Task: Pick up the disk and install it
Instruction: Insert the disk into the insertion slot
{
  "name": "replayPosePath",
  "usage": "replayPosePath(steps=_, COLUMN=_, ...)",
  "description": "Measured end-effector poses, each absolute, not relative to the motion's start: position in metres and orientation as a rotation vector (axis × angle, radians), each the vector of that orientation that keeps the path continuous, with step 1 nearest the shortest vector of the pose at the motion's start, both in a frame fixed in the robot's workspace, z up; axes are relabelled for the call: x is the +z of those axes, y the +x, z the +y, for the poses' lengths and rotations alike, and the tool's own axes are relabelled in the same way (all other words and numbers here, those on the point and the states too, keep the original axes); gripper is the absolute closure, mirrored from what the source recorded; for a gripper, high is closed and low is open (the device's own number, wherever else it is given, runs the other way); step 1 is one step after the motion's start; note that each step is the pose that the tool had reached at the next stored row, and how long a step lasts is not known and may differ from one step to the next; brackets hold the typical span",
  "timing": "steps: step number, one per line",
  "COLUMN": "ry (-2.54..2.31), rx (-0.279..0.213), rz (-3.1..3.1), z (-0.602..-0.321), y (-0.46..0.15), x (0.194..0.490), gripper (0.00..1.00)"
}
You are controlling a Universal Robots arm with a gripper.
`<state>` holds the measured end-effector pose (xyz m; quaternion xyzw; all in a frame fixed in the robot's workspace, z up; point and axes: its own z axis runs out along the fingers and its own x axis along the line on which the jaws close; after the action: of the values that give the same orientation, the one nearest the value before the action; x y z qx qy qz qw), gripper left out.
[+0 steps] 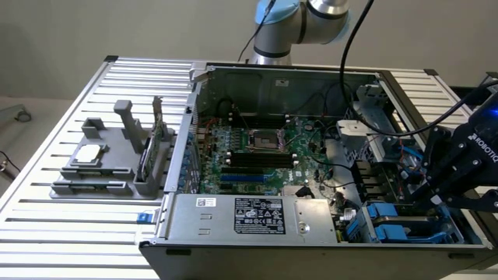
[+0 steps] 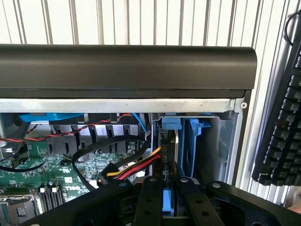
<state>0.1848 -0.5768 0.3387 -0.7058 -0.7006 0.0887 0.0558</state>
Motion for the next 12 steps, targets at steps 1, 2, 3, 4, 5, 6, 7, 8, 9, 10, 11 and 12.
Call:
replayPosePath(steps=1, ry=-2.141, rx=0.268, rz=-2.126, z=-0.5769, y=0.1847, x=0.3384, gripper=0.84)
replayPosePath(steps=2, ry=-2.141, rx=0.267, rz=-2.125, z=-0.5770, y=0.1846, x=0.3379, gripper=0.84)
replayPosePath(steps=3, ry=-2.140, rx=0.266, rz=-2.125, z=-0.5771, y=0.1846, x=0.3375, gripper=0.84)
replayPosePath(steps=4, ry=-2.140, rx=0.266, rz=-2.125, z=-0.5772, y=0.1846, x=0.3372, gripper=0.84)
replayPosePath(steps=5, ry=-2.140, rx=0.266, rz=-2.125, z=-0.5773, y=0.1846, x=0.3370, gripper=0.84)
replayPosePath(steps=6, ry=-2.140, rx=0.266, rz=-2.125, z=-0.5774, y=0.1845, x=0.3368, gripper=0.84)
replayPosePath(steps=7, ry=-2.140, rx=0.266, rz=-2.125, z=-0.5775, y=0.1845, x=0.3367, gripper=0.84)
replayPosePath(steps=8, ry=-2.140, rx=0.266, rz=-2.125, z=-0.5776, y=0.1845, x=0.3365, gripper=0.84)
replayPosePath(steps=9, ry=-2.140, rx=0.266, rz=-2.125, z=-0.5778, y=0.1845, x=0.3363, gripper=0.84)
replayPosePath(steps=10, ry=-2.140, rx=0.265, rz=-2.125, z=-0.5779, y=0.1844, x=0.3361, gripper=0.84)
replayPosePath(steps=11, ry=-2.140, rx=0.265, rz=-2.125, z=-0.5781, y=0.1844, x=0.3359, gripper=0.84)
replayPosePath(steps=12, ry=-2.140, rx=0.265, rz=-2.125, z=-0.5782, y=0.1843, x=0.3358, gripper=0.84)
